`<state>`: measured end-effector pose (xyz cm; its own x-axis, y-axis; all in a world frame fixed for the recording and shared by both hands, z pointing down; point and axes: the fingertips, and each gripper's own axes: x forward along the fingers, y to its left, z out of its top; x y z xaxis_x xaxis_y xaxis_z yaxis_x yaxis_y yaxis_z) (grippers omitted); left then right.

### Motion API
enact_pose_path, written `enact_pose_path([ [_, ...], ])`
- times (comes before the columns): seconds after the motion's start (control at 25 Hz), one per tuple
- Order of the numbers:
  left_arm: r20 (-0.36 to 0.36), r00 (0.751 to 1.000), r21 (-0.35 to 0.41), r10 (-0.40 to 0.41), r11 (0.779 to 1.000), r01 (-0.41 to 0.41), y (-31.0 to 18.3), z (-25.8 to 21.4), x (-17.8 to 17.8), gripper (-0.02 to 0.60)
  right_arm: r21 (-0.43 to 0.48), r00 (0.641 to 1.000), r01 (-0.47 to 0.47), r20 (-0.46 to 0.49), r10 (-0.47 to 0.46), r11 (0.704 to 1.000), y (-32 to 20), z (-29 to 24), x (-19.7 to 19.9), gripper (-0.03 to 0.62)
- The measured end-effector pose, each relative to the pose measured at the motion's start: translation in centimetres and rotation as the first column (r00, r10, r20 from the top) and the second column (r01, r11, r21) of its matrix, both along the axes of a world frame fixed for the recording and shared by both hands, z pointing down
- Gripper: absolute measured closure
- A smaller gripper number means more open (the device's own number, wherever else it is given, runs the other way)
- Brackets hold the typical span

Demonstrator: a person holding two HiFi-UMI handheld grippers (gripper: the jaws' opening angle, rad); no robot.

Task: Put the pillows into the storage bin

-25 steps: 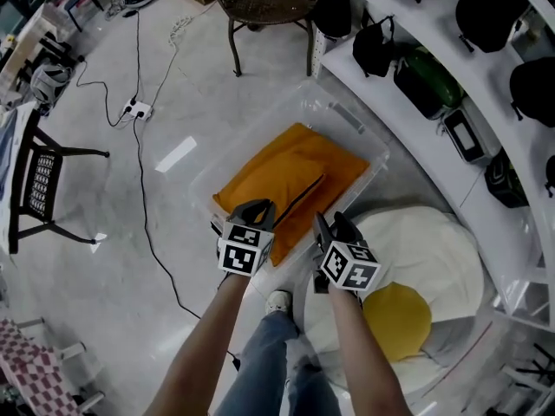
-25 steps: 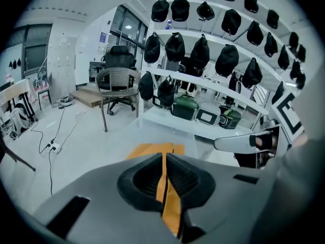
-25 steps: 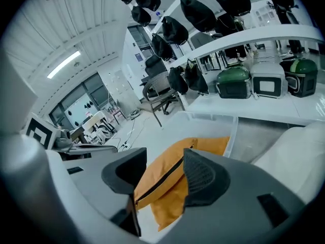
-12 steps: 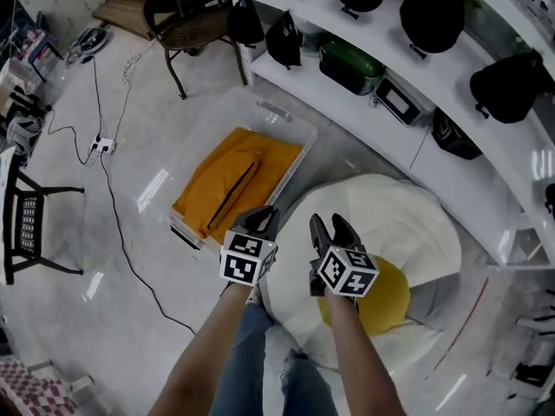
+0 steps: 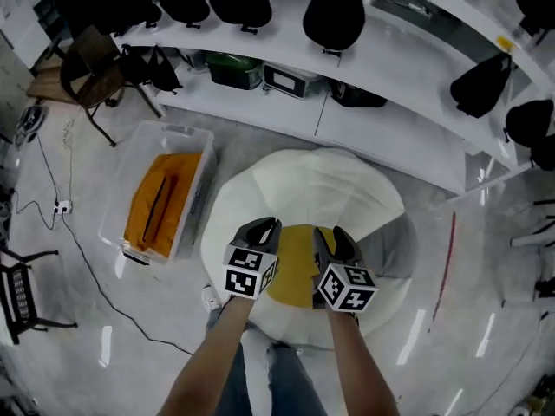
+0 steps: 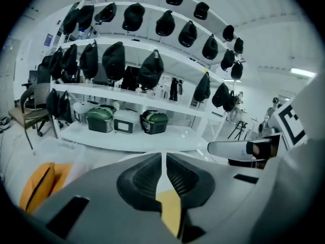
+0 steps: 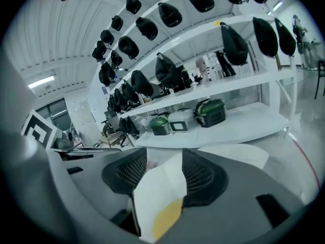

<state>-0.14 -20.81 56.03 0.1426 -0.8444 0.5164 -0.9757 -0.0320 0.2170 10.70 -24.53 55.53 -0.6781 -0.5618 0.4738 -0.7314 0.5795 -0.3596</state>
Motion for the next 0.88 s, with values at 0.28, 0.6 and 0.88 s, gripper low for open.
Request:
enact_pose_path([
  [0.28,0.000,0.992,0.067,0.125,0.990,-0.124,-1.5,-8.3,14.4,0.552,0.098,0.993,-0.116,-0.012,0.118,0.988,0.3,-9.2,15.7,0.390],
  [0.6,0.034,0.990,0.184,0.136,0.973,-0.139,1.2,-21.0,18.5,0.554,0.262,0.975,-0.222,0.066,0.212,0.939,2.1,-23.1,22.5,0.467],
  [0.88,0.049,0.985,0.262,0.163,0.950,-0.170,4.2,-30.5,20.2,0.557,0.319,0.960,-0.276,0.133,0.246,0.907,4.4,-32.2,24.5,0.519],
])
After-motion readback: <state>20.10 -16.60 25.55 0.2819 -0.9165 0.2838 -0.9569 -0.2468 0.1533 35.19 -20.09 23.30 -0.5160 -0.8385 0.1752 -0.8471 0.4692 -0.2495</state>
